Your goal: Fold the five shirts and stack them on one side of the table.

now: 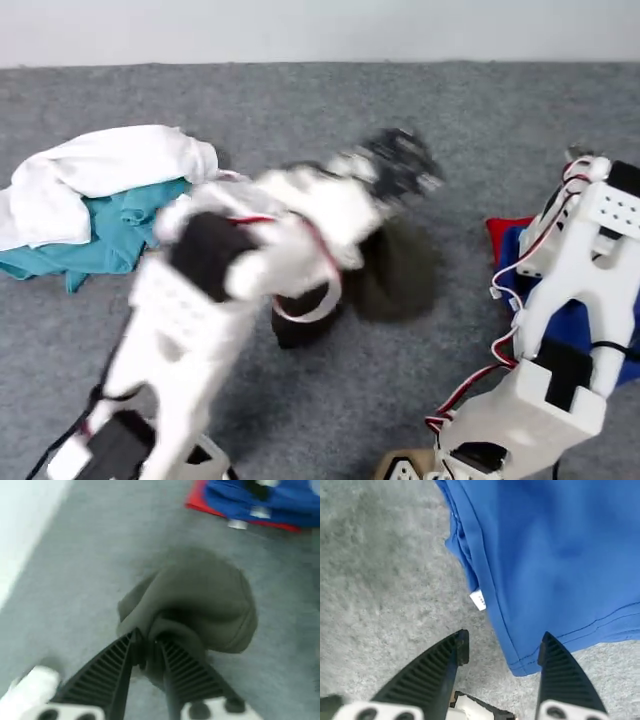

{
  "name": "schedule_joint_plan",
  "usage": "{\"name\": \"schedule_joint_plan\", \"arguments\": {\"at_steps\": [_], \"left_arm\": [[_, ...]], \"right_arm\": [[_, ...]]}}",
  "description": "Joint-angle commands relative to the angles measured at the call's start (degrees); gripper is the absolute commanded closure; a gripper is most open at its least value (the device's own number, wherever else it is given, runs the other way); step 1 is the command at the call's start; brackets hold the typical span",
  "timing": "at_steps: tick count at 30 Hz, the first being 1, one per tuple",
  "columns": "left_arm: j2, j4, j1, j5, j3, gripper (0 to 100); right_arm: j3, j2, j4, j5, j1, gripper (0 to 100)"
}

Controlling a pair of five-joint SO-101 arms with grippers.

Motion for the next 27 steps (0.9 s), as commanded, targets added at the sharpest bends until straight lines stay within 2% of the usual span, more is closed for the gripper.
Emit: {"name": "schedule_joint_plan", "arguments": {"at_steps": [1, 4, 7, 9, 12, 16, 21, 24, 27], "left_arm": [[3.5, -0.3, 7.6, -0.7, -7.1, 99], [6.7, 0.4, 11.7, -0.6, -24.4, 99], [10.0, 2.0, 12.7, -0.5, -41.9, 99], [11.9, 2.0, 11.6, 0.4, -47.4, 99], [14.0, 2.0, 6.5, 3.2, -48.2, 99], [15.9, 2.0, -4.4, 3.9, -43.2, 99], [19.9, 1.8, -17.2, 3.9, -24.6, 99], [24.4, 0.7, -20.2, 3.8, -11.2, 99], [29.5, -4.1, -22.0, 3.8, -0.7, 98]], "right_arm": [[1.3, -3.4, 1.3, 0.8, 0.7, 76.8], [3.0, -3.4, 0.0, 0.8, 0.7, 76.8], [3.5, -3.4, -0.2, 0.8, 0.7, 76.8], [3.5, -3.4, -0.2, 0.8, 0.7, 76.8], [3.5, -3.4, -0.2, 0.8, 0.7, 76.8], [3.5, -3.4, -0.2, 0.8, 0.9, 76.8], [3.3, -4.7, -0.2, 2.0, 4.7, 76.8], [3.4, -8.5, 0.0, 3.7, 7.8, 76.8], [3.7, -13.1, 0.0, 4.5, 9.7, 76.6]]}}
